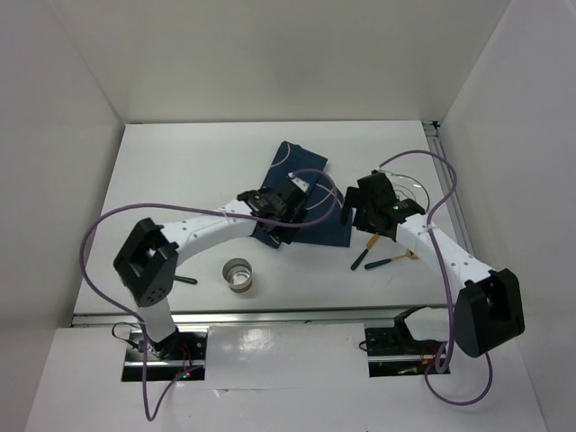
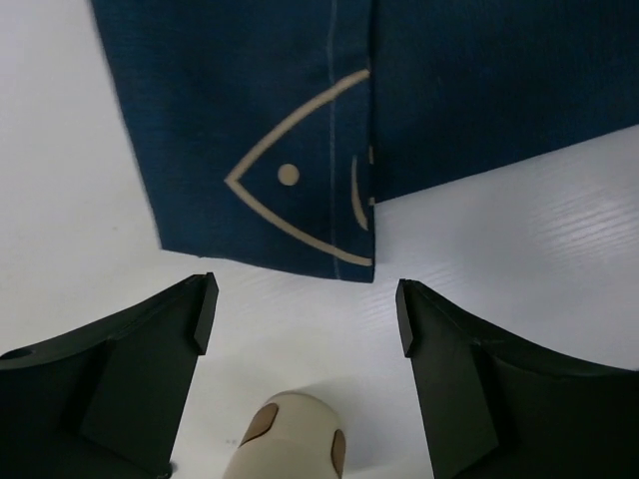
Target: Set the dinner table for one person
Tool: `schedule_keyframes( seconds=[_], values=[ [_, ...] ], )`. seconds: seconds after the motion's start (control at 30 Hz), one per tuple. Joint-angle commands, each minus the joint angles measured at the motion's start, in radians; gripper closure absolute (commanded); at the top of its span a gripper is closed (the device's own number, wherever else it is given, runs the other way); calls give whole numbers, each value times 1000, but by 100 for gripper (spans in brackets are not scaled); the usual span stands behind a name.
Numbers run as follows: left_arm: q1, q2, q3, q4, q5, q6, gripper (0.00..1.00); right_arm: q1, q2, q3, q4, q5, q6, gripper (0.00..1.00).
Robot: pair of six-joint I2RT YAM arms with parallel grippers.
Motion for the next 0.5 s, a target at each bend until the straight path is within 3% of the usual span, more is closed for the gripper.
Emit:
schedule_keyframes(
  seconds=[0.0,0.17,0.27,0.47],
  values=[
    [-40,71,-6,35,-62,-6,9,-14,-53,-24,19,-27,14,1],
    [-58,146,-35,91,-78,-32,10,-25,-74,-24,1,-27,14,1],
    [-69,187,-26,91,-95,-32,18,-34,-74,-34,1,-27,14,1],
    [-78,276,20,65,-151,-27,22,-34,-74,-34,1,-36,14,1]
  ],
)
